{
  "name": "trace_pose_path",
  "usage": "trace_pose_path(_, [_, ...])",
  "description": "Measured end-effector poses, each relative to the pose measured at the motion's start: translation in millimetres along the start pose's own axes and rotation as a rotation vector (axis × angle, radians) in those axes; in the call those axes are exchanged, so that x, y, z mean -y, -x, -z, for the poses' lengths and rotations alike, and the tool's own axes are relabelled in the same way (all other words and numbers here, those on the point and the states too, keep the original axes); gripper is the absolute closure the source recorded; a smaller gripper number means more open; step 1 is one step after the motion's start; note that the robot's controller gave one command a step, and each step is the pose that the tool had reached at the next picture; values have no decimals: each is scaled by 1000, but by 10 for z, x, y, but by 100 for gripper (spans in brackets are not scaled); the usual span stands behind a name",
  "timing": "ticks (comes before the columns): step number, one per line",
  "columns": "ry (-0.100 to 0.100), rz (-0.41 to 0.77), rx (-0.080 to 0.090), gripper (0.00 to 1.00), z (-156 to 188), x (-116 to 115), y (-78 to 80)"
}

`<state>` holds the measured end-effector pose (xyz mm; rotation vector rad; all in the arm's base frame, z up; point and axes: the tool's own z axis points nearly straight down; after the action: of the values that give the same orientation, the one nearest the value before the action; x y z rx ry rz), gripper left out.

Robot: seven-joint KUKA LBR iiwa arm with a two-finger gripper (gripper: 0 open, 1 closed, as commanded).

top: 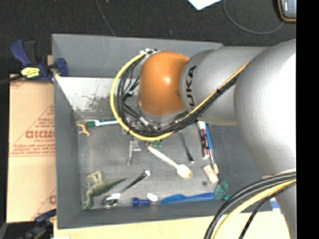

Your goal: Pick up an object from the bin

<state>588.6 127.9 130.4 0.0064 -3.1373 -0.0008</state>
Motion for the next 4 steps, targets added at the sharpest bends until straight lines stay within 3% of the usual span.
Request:
trace_pose_path(1, [1, -4, 7, 0, 38, 3, 21])
trace_pose_path(2, [0, 374, 6, 0, -607, 210, -406])
trace_pose_path(3, [0, 362, 12, 0, -263, 149, -426])
trace_pose_path(4, [-1, 592, 5, 0, -306, 128, -616])
